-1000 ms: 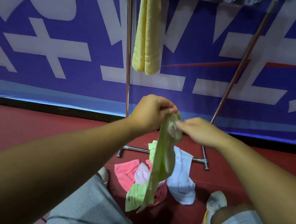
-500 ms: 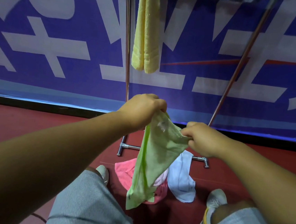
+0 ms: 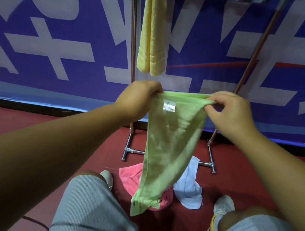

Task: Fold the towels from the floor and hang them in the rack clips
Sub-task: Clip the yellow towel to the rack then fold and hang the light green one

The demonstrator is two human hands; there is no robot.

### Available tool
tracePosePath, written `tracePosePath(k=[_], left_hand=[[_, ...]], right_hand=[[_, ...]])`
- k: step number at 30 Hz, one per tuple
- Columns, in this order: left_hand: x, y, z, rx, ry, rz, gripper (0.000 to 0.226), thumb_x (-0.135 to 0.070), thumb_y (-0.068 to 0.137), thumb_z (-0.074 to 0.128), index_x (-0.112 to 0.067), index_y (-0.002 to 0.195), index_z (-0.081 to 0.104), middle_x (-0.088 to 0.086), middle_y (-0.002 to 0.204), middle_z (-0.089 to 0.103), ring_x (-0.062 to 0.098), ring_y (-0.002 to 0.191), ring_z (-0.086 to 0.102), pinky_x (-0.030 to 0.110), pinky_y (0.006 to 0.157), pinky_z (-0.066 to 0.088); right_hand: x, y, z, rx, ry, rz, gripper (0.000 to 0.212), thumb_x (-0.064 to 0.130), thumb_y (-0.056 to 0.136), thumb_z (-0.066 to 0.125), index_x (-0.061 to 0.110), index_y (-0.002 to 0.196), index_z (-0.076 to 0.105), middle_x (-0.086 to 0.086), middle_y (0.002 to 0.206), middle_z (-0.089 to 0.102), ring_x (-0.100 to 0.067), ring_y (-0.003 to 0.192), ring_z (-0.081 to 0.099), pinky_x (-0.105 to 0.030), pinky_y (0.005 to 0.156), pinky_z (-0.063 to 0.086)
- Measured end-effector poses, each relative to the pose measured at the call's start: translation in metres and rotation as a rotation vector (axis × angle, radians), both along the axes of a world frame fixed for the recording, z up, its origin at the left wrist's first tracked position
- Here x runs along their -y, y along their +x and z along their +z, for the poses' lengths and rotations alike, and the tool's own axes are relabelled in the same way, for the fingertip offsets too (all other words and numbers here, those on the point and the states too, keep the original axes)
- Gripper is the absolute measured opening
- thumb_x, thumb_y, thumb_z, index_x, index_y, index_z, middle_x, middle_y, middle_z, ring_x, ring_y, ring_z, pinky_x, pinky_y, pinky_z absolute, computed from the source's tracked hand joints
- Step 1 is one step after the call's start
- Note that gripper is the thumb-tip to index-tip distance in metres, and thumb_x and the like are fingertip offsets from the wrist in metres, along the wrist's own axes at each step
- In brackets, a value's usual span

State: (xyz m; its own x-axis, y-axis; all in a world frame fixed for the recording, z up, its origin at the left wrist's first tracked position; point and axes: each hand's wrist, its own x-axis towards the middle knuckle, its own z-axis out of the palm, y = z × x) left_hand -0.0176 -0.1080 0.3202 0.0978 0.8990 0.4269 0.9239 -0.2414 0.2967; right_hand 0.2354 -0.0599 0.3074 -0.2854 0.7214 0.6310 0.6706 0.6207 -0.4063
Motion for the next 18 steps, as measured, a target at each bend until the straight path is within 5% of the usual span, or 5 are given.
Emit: tracePosePath(k=[4, 6, 11, 15, 18], left_hand=[[-0.001, -0.001, 0.015, 0.034, -0.053, 0.013, 0.028, -0.001, 0.093, 0.04, -0.018, 0.112, 0.05, 0.008, 0.089, 0.063, 0.028, 0.074, 0.06, 0.041, 0.06, 0.051], [0.002, -0.004, 0.02, -0.012, -0.074, -0.052, 0.024, -0.001, 0.089, 0.04, -0.02, 0.103, 0.043, 0.011, 0.082, 0.057, 0.029, 0.066, 0.055, 0.039, 0.053, 0.046], [-0.005, -0.012, 0.034, -0.198, -0.009, -0.124, 0.036, 0.013, 0.08, 0.055, -0.012, 0.101, 0.07, 0.009, 0.098, 0.063, 0.026, 0.085, 0.06, 0.03, 0.066, 0.044], [-0.007, -0.01, 0.047, -0.027, -0.034, -0.103, 0.029, 0.0, 0.091, 0.055, -0.01, 0.113, 0.069, 0.001, 0.105, 0.062, 0.013, 0.09, 0.057, 0.02, 0.075, 0.042], [-0.005, -0.01, 0.062, 0.082, -0.048, -0.091, 0.022, -0.005, 0.092, 0.06, -0.014, 0.107, 0.073, -0.01, 0.093, 0.064, 0.0, 0.075, 0.057, 0.008, 0.071, 0.043]], right_hand=[[-0.005, -0.004, 0.016, 0.162, -0.14, -0.017, 0.012, 0.021, 0.083, 0.07, 0.011, 0.085, 0.077, -0.004, 0.09, 0.075, -0.021, 0.087, 0.068, -0.03, 0.083, 0.05], [-0.004, -0.004, 0.024, 0.076, -0.132, -0.062, 0.013, 0.022, 0.084, 0.071, 0.01, 0.082, 0.076, -0.005, 0.083, 0.074, -0.02, 0.08, 0.066, -0.027, 0.075, 0.047], [-0.008, -0.005, 0.036, 0.231, -0.235, -0.093, 0.019, 0.025, 0.085, 0.066, 0.011, 0.074, 0.073, -0.003, 0.073, 0.071, -0.02, 0.075, 0.065, -0.027, 0.067, 0.04], [-0.008, -0.004, 0.052, 0.033, -0.253, -0.094, 0.024, 0.035, 0.083, 0.068, 0.014, 0.07, 0.07, 0.0, 0.067, 0.068, -0.016, 0.069, 0.062, -0.03, 0.065, 0.047], [-0.011, -0.004, 0.063, -0.028, -0.258, -0.097, 0.014, 0.031, 0.082, 0.073, 0.02, 0.075, 0.067, 0.004, 0.066, 0.065, -0.011, 0.065, 0.06, -0.023, 0.06, 0.044]])
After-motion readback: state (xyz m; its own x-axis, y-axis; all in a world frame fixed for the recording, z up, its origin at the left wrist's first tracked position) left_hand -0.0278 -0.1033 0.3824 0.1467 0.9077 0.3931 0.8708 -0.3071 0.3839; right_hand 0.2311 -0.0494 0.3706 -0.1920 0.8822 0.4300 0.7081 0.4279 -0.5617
